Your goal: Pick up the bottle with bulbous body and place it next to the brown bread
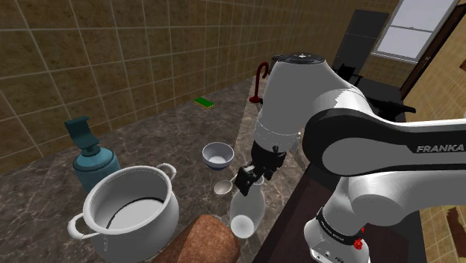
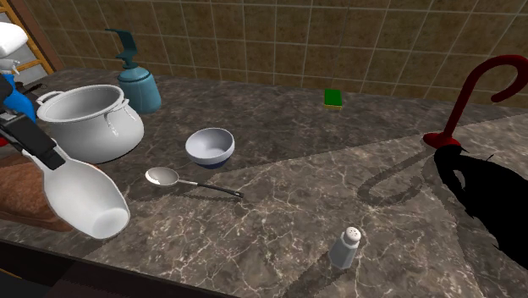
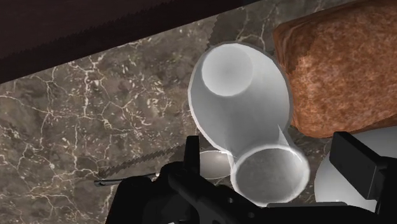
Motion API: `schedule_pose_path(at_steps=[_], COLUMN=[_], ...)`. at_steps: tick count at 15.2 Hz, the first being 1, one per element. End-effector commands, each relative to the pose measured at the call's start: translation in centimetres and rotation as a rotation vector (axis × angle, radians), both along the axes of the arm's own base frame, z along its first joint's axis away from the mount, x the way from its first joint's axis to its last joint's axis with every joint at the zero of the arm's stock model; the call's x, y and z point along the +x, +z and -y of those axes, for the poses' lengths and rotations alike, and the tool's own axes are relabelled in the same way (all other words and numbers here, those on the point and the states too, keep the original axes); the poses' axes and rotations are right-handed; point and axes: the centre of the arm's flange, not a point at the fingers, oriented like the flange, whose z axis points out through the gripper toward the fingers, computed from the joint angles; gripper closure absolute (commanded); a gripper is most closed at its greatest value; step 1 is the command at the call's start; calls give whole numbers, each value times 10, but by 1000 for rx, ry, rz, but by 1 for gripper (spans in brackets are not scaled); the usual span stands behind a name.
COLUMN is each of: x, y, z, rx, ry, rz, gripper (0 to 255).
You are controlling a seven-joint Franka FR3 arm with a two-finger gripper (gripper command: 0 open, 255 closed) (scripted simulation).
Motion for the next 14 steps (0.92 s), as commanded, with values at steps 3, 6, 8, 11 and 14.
schedule_pose_path(at_steps=[3,6,8,11,14], x=[-1,-3,-3,-3,-3], y=[13,50,50,50,50], z=[0,-1,-1,-1,-1], rx=[0,0,0,0,0], ry=[0,0,0,0,0], rz=[0,0,0,0,0], gripper=[0,0,0,0,0])
